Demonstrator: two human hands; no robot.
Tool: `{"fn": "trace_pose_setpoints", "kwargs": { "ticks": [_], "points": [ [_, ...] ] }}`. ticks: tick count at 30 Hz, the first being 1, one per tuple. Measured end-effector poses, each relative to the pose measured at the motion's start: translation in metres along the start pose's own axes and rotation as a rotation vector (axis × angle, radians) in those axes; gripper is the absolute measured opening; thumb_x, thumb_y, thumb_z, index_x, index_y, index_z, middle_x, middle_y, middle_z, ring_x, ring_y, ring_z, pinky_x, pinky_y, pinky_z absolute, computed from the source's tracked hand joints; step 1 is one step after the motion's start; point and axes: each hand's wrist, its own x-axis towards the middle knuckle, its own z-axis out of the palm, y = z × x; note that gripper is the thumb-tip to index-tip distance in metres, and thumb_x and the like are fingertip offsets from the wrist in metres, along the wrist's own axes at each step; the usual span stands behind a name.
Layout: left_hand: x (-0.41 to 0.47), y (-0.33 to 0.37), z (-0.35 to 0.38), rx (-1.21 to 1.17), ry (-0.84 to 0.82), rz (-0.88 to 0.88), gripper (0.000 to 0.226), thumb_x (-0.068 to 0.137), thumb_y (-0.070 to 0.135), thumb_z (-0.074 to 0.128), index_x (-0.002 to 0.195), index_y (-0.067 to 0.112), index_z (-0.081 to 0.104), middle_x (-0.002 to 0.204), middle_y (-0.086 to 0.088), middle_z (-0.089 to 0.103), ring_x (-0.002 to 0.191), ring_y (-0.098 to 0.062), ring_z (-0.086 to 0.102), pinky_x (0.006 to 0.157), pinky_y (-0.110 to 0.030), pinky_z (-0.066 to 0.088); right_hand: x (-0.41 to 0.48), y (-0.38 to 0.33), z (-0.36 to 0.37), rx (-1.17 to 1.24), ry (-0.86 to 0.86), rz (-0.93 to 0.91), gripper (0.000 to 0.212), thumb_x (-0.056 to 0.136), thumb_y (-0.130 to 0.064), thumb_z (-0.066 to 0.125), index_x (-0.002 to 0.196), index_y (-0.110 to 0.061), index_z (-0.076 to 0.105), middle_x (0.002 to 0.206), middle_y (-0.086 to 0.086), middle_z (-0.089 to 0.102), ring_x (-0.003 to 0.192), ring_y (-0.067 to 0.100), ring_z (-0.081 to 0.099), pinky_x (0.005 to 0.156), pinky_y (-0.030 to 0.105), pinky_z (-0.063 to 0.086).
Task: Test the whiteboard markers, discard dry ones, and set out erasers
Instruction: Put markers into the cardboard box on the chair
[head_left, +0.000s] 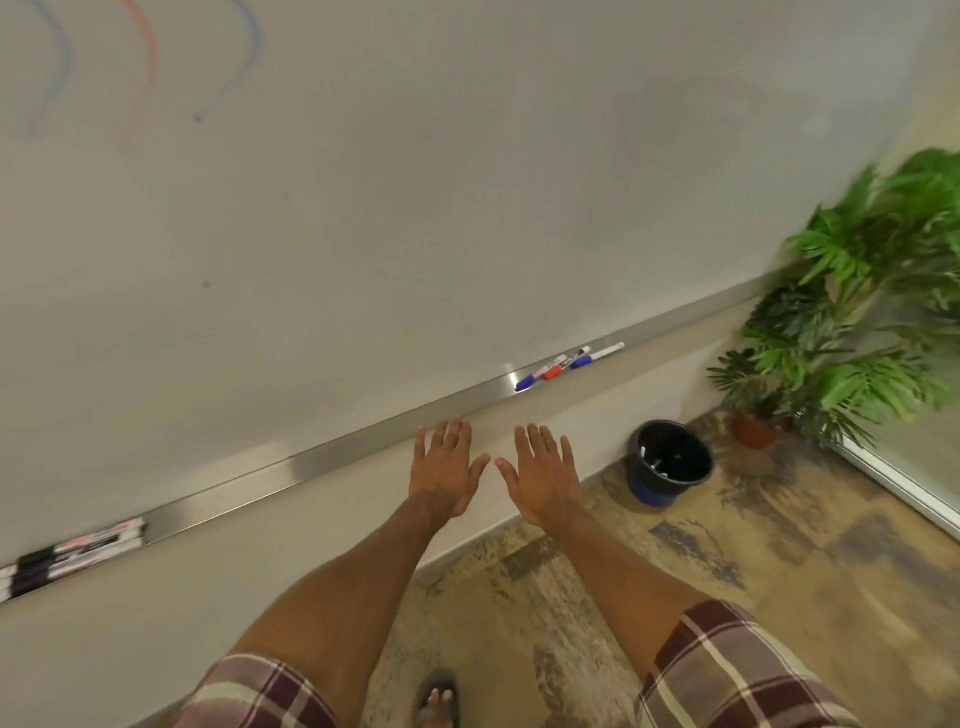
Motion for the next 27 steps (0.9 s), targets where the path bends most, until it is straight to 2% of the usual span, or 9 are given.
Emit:
{"fn": "trace_pose_setpoints", "kwargs": {
  "ticks": [2, 4, 16, 23, 27],
  "points": [
    [0.017, 0.017, 0.001, 0.005, -0.012, 0.013, 0.066, 0.103, 0.053, 0.013, 0.156, 0.015, 0.006, 0.164, -0.004, 0.000, 0.150, -0.023, -0.002, 0.119, -0.047, -0.010, 0.006, 0.018, -0.001, -0.008, -0.004, 0.019, 0.073, 0.092, -0.058, -0.001, 0.151, -0.015, 0.008, 0.159, 0.008, 0.008, 0.146, 0.026, 0.005, 0.118, 0.046, 0.001],
    [0.035, 0.032, 0.003, 0.009, -0.021, 0.025, 0.066, 0.102, 0.054, 0.013, 0.156, 0.016, 0.006, 0.164, -0.004, 0.001, 0.150, -0.023, -0.003, 0.118, -0.048, -0.010, 0.014, 0.035, -0.002, -0.005, -0.004, 0.037, 0.067, 0.096, -0.054, 0.009, 0.151, -0.015, 0.007, 0.159, 0.008, 0.006, 0.146, 0.026, 0.003, 0.118, 0.047, 0.001],
    [0.151, 0.107, 0.014, 0.007, -0.056, 0.076, 0.067, 0.103, 0.053, 0.013, 0.156, 0.015, 0.003, 0.164, -0.005, 0.001, 0.150, -0.025, -0.001, 0.120, -0.049, -0.005, 0.109, 0.138, -0.003, 0.002, 0.021, 0.079, 0.063, 0.099, -0.051, 0.017, 0.150, -0.014, 0.011, 0.158, 0.008, 0.011, 0.146, 0.025, 0.005, 0.116, 0.046, 0.001],
    [0.205, 0.127, 0.019, -0.007, -0.004, 0.079, 0.063, 0.103, 0.052, 0.018, 0.155, 0.018, 0.010, 0.163, -0.003, 0.011, 0.150, -0.024, 0.006, 0.120, -0.051, -0.002, 0.162, 0.182, -0.001, 0.004, 0.046, 0.048, 0.060, 0.099, -0.052, 0.021, 0.147, -0.016, 0.019, 0.155, 0.006, 0.020, 0.144, 0.024, 0.014, 0.116, 0.045, 0.006],
    [0.231, 0.134, 0.023, 0.019, -0.032, 0.054, 0.064, 0.103, 0.052, 0.017, 0.156, 0.017, 0.009, 0.163, -0.004, 0.006, 0.150, -0.024, 0.002, 0.120, -0.050, -0.004, 0.191, 0.202, -0.001, 0.028, 0.037, 0.025, 0.060, 0.099, -0.051, 0.023, 0.147, -0.015, 0.019, 0.154, 0.005, 0.023, 0.143, 0.023, 0.016, 0.116, 0.046, 0.009]
  ]
}}
